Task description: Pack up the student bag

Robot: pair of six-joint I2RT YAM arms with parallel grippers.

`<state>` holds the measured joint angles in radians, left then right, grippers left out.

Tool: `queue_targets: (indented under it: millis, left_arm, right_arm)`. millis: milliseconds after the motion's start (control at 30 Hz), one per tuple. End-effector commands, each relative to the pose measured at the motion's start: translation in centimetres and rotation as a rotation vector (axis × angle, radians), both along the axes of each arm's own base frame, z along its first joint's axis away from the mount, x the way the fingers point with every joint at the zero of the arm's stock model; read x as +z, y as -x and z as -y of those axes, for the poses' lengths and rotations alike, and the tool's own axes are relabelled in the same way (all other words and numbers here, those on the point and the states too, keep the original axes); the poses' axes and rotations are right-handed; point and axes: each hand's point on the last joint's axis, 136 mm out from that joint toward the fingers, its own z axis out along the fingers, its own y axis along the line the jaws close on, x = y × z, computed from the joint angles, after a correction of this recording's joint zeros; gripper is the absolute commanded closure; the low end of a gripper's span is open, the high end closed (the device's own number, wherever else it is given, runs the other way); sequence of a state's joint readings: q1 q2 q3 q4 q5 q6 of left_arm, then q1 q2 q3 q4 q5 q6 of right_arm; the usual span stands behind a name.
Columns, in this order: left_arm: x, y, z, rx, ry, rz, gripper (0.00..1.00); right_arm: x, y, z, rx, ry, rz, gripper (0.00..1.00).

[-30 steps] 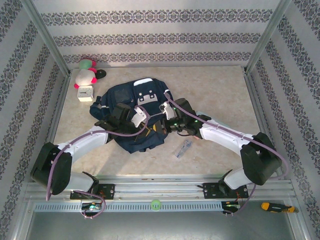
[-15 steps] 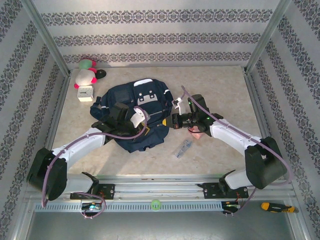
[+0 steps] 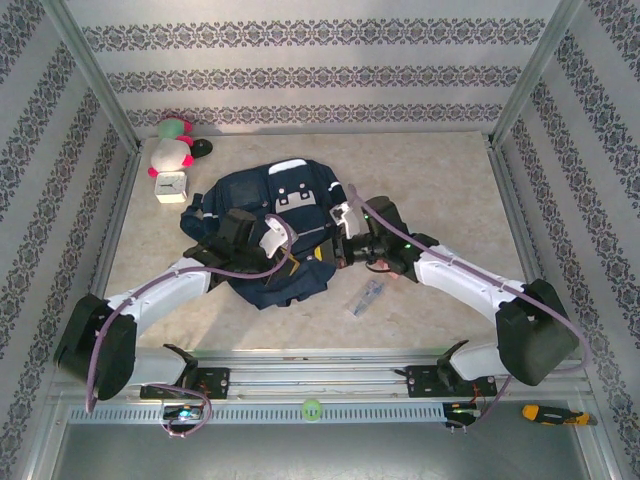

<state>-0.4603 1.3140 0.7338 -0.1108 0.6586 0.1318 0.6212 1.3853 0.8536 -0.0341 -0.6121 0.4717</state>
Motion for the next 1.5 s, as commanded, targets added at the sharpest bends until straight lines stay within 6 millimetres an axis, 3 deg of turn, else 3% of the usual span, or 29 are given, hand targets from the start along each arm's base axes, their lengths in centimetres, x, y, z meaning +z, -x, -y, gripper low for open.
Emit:
queue_targets:
  millis: [0, 100, 267, 333, 433, 567, 600, 700, 733, 833, 900, 1133, 1467]
  left_arm:
    - [2.7, -0.9, 1.1, -0.013, 0.107, 0.056, 1.0]
    - [3.0, -0.7, 0.9, -0.017, 0.092, 0.073, 1.0]
    - [2.6, 0.4, -0.3, -0.03, 0.025, 0.087, 1.0]
    - [2.6, 0.9, -0.8, -0.035, 0.013, 0.09, 1.0]
    - [2.8, 1.4, -1.2, -0.035, 0.005, 0.104, 1.0]
    - [2.5, 1.4, -1.3, -0.031, 0.003, 0.101, 0.99]
    - [2.5, 1.1, -1.3, -0.016, 0.003, 0.092, 0.88]
    - [2.8, 0.0, -1.4, 0.029, -0.005, 0.098, 0.39]
    - [3.2, -0.3, -1.5, 0.041, -0.013, 0.117, 0.34]
    - [3.9, -1.3, -2.2, 0.057, -0.07, 0.193, 0.29]
    - [3.5, -1.9, -2.8, 0.044, -0.139, 0.243, 0.27]
    - [0.0, -2.6, -2.4, -0.15, -0.383, 0.316, 0.15]
    - [-3.8, -4.5, 0.2, -0.242, -0.509, 0.359, 0.09]
  right_arm:
    - [1.1, -1.0, -0.8, -0.025, 0.005, 0.05, 1.0]
    - [-0.1, -2.4, 1.2, -0.102, 0.056, 0.036, 1.0]
    - [-2.8, -5.6, 7.0, -0.26, 0.104, -0.004, 1.0]
    - [-3.3, -6.5, 8.4, -0.287, 0.093, -0.021, 1.0]
    - [-2.8, -6.5, 7.6, -0.25, 0.048, -0.021, 1.0]
    - [-1.3, -4.9, 5.0, -0.15, -0.009, 0.02, 1.0]
    - [-1.0, -4.3, 4.3, -0.125, -0.013, 0.03, 1.0]
    - [-1.3, -3.4, 3.9, -0.111, -0.007, 0.003, 1.0]
    - [-1.7, -3.4, 4.3, -0.134, 0.008, -0.012, 0.99]
    - [-2.0, -3.4, 5.4, -0.186, 0.029, -0.008, 0.73]
    - [-2.0, -3.3, 5.8, -0.201, 0.03, -0.009, 0.66]
    - [-2.2, -3.0, 5.9, -0.202, 0.03, -0.03, 0.59]
    - [-2.5, -2.7, 5.5, -0.199, 0.038, -0.031, 0.55]
